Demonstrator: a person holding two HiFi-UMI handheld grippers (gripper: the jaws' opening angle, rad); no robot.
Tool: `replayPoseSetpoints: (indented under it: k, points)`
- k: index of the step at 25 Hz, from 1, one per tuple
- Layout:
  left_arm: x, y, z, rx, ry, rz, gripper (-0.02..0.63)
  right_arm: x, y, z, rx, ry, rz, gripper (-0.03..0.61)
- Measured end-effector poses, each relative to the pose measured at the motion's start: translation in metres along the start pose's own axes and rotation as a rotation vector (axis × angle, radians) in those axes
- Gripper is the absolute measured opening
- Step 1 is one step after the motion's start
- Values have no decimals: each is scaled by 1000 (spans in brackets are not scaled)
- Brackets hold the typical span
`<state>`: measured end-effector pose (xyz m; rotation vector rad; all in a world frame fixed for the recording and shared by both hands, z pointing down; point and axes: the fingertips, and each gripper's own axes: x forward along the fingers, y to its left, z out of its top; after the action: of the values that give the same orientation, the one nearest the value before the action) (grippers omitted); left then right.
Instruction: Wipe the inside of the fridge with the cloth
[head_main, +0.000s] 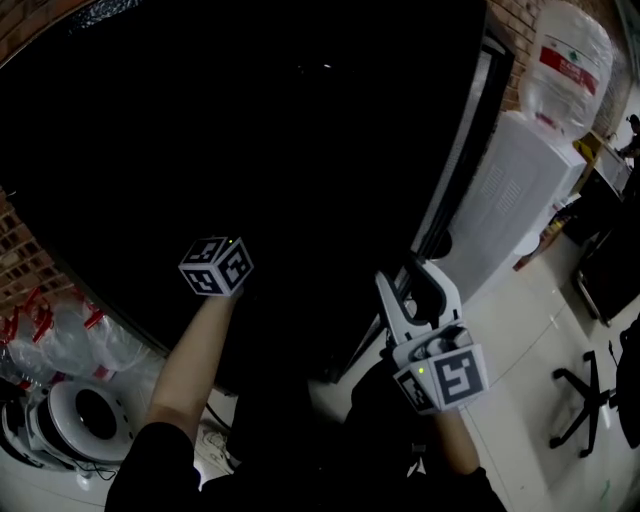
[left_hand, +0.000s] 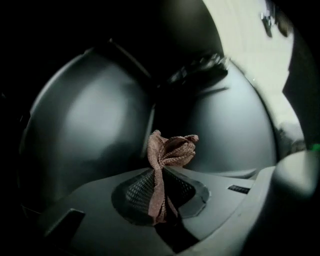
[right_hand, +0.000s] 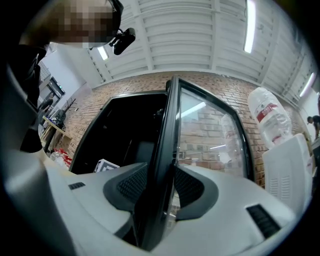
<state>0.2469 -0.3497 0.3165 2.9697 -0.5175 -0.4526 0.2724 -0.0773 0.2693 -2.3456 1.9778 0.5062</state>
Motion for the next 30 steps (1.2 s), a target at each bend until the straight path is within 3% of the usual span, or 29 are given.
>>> replayPoseSetpoints:
  k: [3,6,10,14,21,26,30]
  points:
    - [-23,-34,17,-10,-19,-117,46,-2,-2,5,18,-3,56,160]
    - [-46,-56,30,-18,-25,-180,46,-6,-4,7,27,-12,85,139]
    - [-93,-75,39,-16,-45,-181,46,-28,-2,10,44,-45,119,89]
    - [-138,-95,45,57,-69,-189,46,-48,-6,9,85,-68,176,89]
    - [-200,-106,44,56,-90,-164,46,-68,4,1,124,-86,242,89]
    - [-194,-141,18,-98,-83,-293,46,-69,25,-2,156,-97,277,89]
    - [-150,-166,-18,-49,-15,-323,46,-69,28,-12,175,-70,275,89]
